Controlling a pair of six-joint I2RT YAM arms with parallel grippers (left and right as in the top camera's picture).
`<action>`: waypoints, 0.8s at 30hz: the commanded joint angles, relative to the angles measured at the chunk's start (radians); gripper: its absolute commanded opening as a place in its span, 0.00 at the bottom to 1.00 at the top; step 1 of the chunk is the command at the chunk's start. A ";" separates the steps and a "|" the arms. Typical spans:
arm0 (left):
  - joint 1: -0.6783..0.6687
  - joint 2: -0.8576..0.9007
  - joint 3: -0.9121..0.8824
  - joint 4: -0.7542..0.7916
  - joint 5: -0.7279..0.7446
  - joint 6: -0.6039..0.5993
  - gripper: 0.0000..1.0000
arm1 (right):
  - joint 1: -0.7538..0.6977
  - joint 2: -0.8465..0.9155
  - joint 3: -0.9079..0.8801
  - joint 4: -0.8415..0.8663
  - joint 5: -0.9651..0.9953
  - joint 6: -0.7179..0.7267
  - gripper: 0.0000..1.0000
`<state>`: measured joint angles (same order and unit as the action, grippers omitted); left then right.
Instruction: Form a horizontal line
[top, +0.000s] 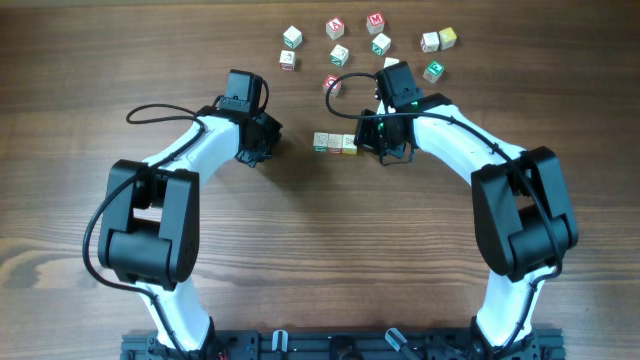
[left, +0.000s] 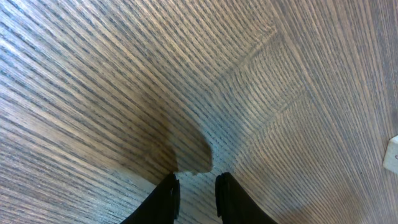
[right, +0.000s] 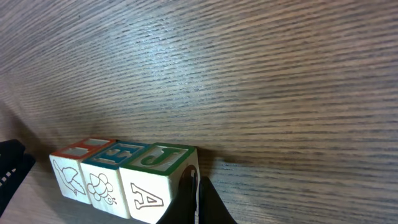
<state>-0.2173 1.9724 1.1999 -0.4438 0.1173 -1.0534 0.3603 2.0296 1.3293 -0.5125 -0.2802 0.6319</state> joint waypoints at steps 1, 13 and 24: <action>-0.002 0.072 -0.045 -0.021 -0.068 -0.001 0.25 | 0.000 -0.024 -0.010 0.002 0.006 -0.030 0.04; -0.012 0.072 -0.045 0.020 -0.030 0.004 0.04 | 0.000 -0.024 -0.010 0.003 0.010 -0.029 0.05; -0.107 0.072 -0.044 0.156 0.046 0.217 0.04 | 0.000 -0.024 -0.010 0.003 0.010 -0.029 0.05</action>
<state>-0.2951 1.9991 1.1862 -0.2855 0.1471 -0.9043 0.3603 2.0296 1.3293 -0.5117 -0.2802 0.6228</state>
